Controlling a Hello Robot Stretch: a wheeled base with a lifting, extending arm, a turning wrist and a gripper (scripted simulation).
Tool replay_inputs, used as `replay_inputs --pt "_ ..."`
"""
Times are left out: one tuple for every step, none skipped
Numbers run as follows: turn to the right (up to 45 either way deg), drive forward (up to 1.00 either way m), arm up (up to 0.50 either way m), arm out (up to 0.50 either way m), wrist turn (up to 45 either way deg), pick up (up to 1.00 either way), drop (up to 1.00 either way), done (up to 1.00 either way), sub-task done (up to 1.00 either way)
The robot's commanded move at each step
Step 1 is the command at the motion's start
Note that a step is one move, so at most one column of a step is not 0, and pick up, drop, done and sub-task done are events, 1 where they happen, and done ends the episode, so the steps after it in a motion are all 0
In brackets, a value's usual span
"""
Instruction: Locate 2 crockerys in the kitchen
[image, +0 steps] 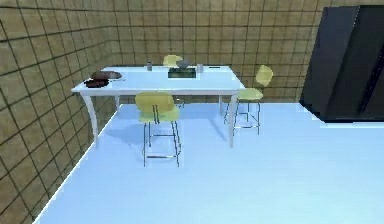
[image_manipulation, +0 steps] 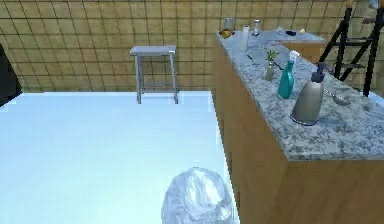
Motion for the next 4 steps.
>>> replay_inputs --pt "6.0 0.0 0.0 0.0 0.0 0.0 0.0 0.0 0.0" --pt "0.0 0.35 0.0 0.0 0.0 0.0 0.0 0.0 0.0" --pt "36.0 0.0 0.0 0.0 0.0 0.0 0.0 0.0 0.0" --pt "3.0 0.0 0.0 0.0 0.0 0.0 0.0 0.0 0.0"
